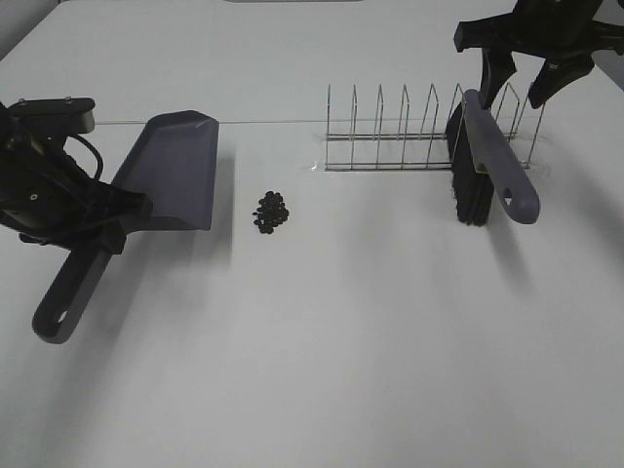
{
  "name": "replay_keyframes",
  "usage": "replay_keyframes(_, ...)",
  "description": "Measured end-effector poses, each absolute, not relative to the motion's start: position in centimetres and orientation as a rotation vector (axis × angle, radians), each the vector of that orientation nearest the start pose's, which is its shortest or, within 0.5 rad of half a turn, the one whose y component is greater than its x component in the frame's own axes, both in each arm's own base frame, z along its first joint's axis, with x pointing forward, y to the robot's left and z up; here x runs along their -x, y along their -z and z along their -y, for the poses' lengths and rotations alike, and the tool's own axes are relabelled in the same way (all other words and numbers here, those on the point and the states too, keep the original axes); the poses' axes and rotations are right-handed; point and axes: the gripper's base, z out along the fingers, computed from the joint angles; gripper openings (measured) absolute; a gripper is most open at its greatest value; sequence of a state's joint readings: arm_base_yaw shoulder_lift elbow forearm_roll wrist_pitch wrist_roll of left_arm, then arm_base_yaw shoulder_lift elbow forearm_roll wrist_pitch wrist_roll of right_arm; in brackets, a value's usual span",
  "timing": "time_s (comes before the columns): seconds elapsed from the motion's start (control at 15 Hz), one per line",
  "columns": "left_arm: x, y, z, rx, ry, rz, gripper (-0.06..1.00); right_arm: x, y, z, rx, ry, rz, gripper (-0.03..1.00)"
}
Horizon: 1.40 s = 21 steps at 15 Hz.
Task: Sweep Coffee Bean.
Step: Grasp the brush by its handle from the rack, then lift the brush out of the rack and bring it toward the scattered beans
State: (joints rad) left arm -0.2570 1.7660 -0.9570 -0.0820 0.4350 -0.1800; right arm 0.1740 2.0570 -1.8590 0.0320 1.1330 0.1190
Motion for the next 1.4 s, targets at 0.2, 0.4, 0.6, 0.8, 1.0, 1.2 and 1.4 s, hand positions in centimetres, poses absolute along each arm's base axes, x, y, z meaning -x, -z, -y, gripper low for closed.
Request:
replay_keyframes(0.2,-32.0,-16.0,8.7,-0.014,0.192,-2.742,0.36,-47.5,-24.1,-8.7,0.048,-0.131,-2.825,0.57)
replay_keyframes(0.4,-32.0,-16.0,8.7,-0.014,0.192,-2.742,0.36,-48.5,-21.6,-8.9,0.031,-0.133,-2.866,0.57)
replay_keyframes(0.6,-32.0,-16.0,8.7,-0.014,0.192,-2.742,0.36,-49.1,-18.3,-8.8,0.013,-0.097,-2.921,0.57)
replay_keyframes(0.8,-32.0,-16.0,8.7,-0.014,0.192,-2.742,0.36,-49.5,-16.4,-8.8,0.004,-0.076,-2.932,0.48)
replay_keyframes(1.0,-32.0,-16.0,8.7,-0.014,0.192,-2.742,0.36,-49.6,-16.3,-8.5,-0.035,-0.055,-2.937,0.35)
replay_keyframes(1.2,-32.0,-16.0,8.7,-0.014,0.192,-2.741,0.36,-49.2,-16.8,-8.4,-0.032,-0.037,-2.96,0.35)
replay_keyframes(1.4,-32.0,-16.0,8.7,-0.014,0.192,-2.74,0.36,-48.7,-19.6,-8.3,-0.029,-0.036,-2.919,0.35)
